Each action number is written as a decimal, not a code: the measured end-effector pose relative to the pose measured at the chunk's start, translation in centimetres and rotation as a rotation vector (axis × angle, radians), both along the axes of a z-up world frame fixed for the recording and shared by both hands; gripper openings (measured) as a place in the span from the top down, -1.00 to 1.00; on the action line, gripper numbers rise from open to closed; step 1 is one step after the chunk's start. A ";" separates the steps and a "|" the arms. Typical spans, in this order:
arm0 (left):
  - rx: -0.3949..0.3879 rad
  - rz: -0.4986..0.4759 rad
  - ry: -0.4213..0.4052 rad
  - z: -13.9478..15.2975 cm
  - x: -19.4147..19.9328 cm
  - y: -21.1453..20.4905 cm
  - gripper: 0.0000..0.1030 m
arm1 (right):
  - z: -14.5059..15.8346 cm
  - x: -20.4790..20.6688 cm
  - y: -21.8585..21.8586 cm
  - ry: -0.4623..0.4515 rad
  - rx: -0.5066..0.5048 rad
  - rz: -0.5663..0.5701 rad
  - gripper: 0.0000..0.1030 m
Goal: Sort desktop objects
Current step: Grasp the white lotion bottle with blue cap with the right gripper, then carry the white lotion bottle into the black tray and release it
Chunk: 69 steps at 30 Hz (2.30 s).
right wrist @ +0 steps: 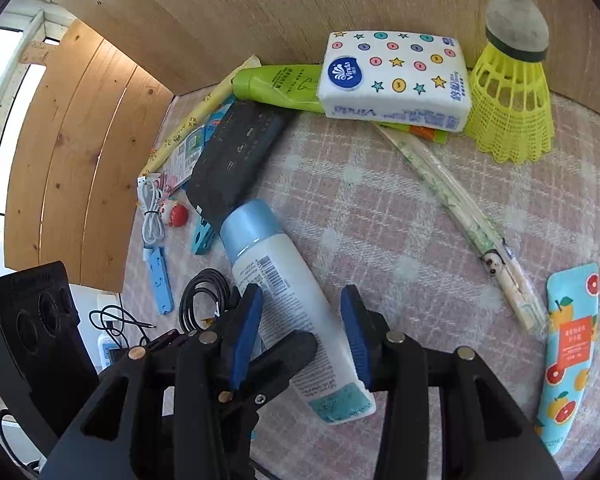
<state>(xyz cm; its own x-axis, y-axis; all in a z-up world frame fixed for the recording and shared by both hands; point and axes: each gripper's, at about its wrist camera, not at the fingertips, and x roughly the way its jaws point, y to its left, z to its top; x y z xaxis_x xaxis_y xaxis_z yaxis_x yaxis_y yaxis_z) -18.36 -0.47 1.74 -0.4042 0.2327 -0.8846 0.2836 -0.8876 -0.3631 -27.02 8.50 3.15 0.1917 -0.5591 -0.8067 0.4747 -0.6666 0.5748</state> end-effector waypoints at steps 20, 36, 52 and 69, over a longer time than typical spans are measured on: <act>-0.009 -0.195 0.096 5.4 3.4 8.5 0.19 | 5.2 3.1 10.0 0.074 -0.059 -0.199 0.21; 0.023 -0.468 0.146 9.5 8.6 22.9 0.19 | 10.4 8.3 25.5 0.152 -0.063 -0.419 0.21; 0.061 -0.737 0.156 11.3 13.4 37.1 0.17 | 12.6 13.6 42.5 0.193 -0.001 -0.671 0.22; -0.024 -0.580 0.118 10.7 12.4 31.9 0.12 | 14.3 14.3 44.4 0.253 0.051 -0.684 0.01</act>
